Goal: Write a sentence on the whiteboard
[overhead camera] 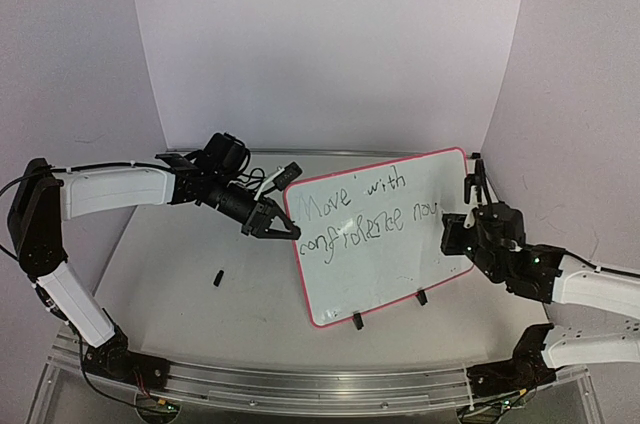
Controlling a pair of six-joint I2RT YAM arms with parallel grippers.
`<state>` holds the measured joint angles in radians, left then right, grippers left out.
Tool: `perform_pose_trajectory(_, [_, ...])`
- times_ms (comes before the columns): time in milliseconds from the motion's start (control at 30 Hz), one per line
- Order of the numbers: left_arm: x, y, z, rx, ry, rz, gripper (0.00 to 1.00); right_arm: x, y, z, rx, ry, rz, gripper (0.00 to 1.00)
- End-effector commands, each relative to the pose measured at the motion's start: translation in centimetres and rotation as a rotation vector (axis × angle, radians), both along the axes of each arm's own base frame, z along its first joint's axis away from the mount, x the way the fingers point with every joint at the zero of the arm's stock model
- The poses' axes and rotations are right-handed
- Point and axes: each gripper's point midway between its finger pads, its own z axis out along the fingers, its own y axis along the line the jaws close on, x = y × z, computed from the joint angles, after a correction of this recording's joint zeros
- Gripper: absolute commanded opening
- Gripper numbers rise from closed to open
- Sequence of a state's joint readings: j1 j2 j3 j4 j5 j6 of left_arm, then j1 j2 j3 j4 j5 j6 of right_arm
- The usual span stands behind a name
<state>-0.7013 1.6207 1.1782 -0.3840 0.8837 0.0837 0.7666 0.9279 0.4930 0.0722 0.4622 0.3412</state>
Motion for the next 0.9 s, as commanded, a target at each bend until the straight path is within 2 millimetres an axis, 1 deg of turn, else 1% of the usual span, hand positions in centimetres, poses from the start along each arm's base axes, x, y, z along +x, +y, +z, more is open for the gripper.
perform_pose_trajectory(0, [-1.9, -0.3, -1.5, 0.041, -0.018, -0.084, 0.0, 0.7, 0.3, 1.5, 0.016, -0.034, -0.003, 0.0])
perform_pose_trajectory(333, [-1.9, -0.3, -1.5, 0.04, -0.019, -0.083, 0.0, -0.5, -0.8, -1.2, 0.056, 0.024, -0.027, 0.0])
perform_pose_trajectory(500, [-1.9, -0.3, -1.5, 0.041, -0.017, -0.084, 0.0, -0.9, -1.1, -2.1, 0.067, 0.043, -0.034, 0.0])
perform_pose_trajectory(700, [-1.9, -0.3, -1.5, 0.04, -0.018, -0.084, 0.0, -0.6, -1.2, -1.8, 0.038, 0.035, -0.046, 0.0])
perform_pose_trajectory(867, [-1.9, -0.3, -1.5, 0.042, -0.018, -0.083, 0.0, 0.1, -1.3, -0.7, 0.011, 0.013, -0.053, 0.0])
